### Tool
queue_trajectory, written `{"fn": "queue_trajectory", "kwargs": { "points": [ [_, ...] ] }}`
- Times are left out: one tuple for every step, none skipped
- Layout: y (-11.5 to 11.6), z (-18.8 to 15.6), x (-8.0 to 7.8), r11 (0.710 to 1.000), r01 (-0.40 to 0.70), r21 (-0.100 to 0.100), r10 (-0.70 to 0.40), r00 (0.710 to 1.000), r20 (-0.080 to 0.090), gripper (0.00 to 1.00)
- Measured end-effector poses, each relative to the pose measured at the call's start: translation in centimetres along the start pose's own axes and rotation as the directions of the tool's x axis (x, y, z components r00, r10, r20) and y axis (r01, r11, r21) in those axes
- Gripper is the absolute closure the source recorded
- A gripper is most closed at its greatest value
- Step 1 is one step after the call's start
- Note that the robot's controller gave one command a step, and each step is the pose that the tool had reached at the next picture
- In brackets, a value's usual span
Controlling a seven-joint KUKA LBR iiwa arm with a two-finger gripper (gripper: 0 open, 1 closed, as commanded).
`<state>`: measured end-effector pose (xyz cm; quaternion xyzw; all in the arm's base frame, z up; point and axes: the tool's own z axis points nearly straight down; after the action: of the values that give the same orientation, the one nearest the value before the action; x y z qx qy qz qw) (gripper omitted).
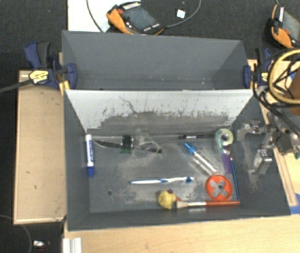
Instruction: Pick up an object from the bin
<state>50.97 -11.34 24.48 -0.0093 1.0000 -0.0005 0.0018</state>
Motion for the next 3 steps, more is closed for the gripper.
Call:
{"fn": "queue_trajectory", "kwargs": {
  "points": [
    [0.0,0.0,0.0,1.0,0.001,0.0,-0.001,1.0,0.0,0.0],
    [4.3,3.3,-7.2,0.992,0.127,-0.001,-0.127,0.992,0.006,0.0],
    [4.9,0.9,-0.3,0.99,0.14,0.003,-0.14,0.99,0.005,0.0]
  ]
}}
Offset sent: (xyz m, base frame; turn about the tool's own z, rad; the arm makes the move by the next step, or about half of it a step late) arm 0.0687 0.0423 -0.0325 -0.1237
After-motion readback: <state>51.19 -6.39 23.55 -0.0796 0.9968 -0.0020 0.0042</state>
